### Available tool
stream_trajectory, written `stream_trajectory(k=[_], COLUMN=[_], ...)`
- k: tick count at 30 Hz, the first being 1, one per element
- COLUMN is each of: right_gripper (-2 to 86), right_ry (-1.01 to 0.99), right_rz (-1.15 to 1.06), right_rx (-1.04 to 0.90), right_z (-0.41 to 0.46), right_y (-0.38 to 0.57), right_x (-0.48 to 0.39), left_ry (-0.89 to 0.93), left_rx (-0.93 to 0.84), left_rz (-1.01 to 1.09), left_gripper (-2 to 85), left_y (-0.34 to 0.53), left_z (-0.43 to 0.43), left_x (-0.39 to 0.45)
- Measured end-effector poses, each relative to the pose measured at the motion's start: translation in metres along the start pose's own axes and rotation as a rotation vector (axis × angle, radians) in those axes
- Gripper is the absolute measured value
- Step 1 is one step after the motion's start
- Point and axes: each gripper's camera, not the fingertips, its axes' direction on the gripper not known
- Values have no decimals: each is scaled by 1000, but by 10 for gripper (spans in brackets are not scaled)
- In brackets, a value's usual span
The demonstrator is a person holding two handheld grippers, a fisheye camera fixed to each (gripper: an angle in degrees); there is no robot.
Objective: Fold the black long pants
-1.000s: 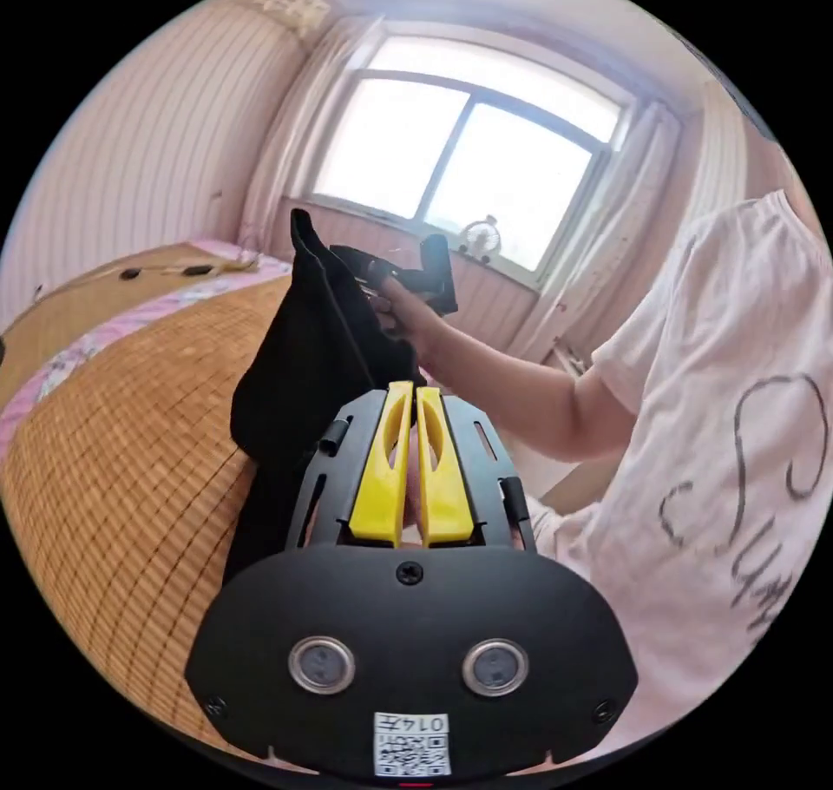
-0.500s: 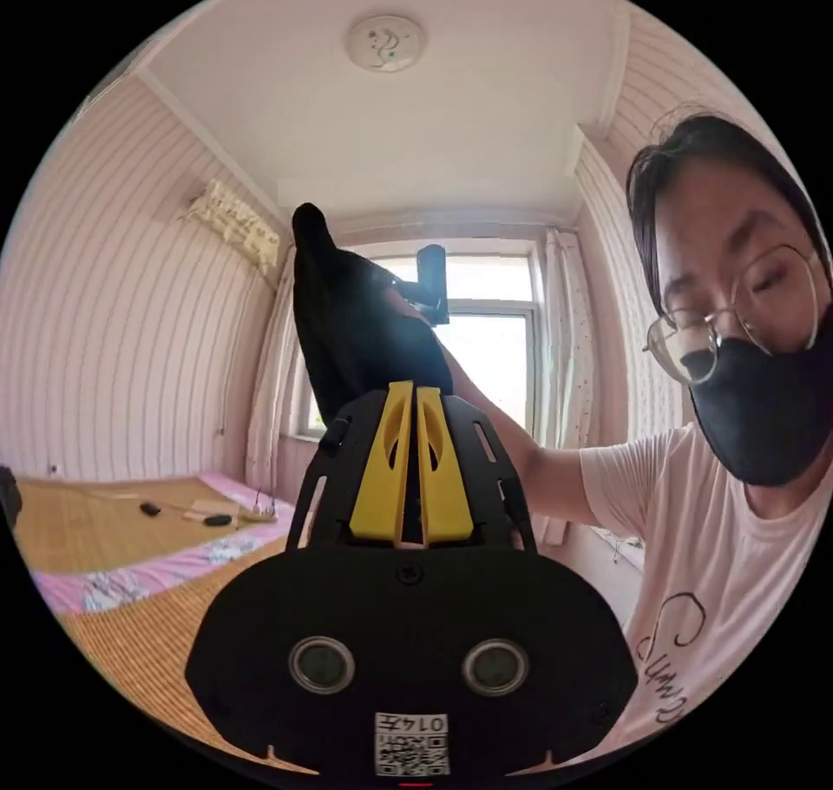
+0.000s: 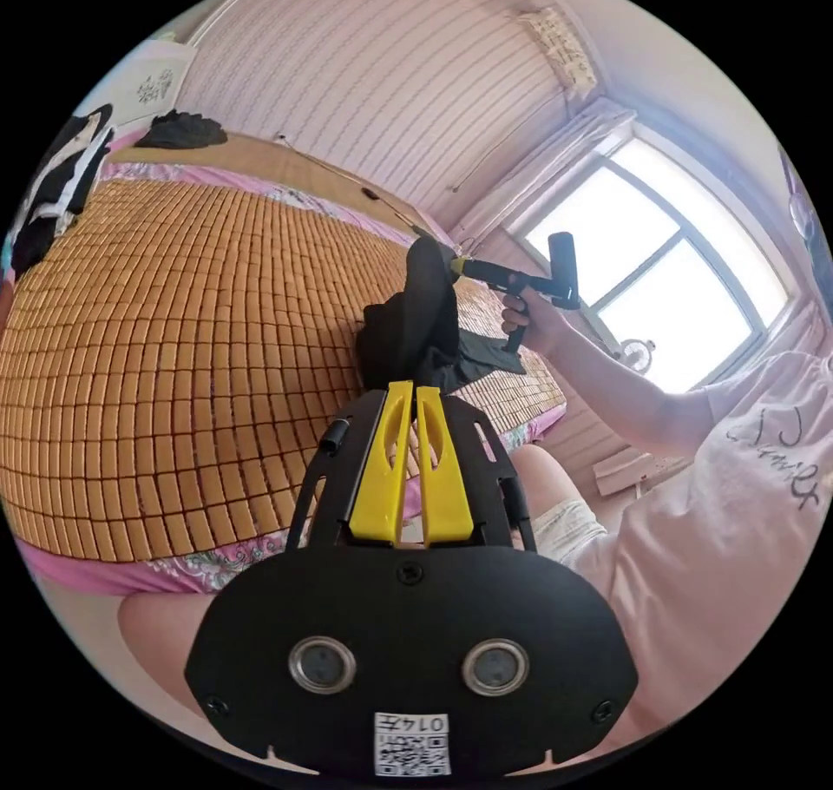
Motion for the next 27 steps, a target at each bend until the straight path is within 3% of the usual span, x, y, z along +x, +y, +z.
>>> stream_trajectory(k=[3,5,7,10,12,14,16,18,20,22,27], right_gripper=[6,6,6,5,5,5,5,5,6,6,7], right_ry=[93,306,440,406,447,436,346,274,119,47,43], right_rz=[-42,-154,-251,-413,-501,-545,-536,-465,-229,-80,-95], right_rx=[282,469,571,563,442,250,104,-2,-91,-118,-161], right_z=[-123,-240,-317,-375,-352,-270,-183,-87,32,96,177], right_y=[4,-4,-32,-120,-175,-225,-236,-223,-172,-126,-79], right_x=[-9,-50,-95,-162,-183,-172,-136,-82,-7,22,10], left_ry=[212,386,622,800,799,684,451,330,225,98,49], left_rx=[14,60,167,366,454,506,490,417,327,185,86], left_rz=[253,404,594,639,597,545,424,273,138,35,-135], left_gripper=[-10,-10,-10,-10,-10,-10,-10,-10,-10,-10,-10], left_y=[-44,-73,-118,-176,-196,-195,-171,-148,-117,-78,-35], left_z=[18,36,42,8,-17,-37,-41,-23,3,39,62], left_x=[71,125,197,232,221,197,154,118,85,47,-4])
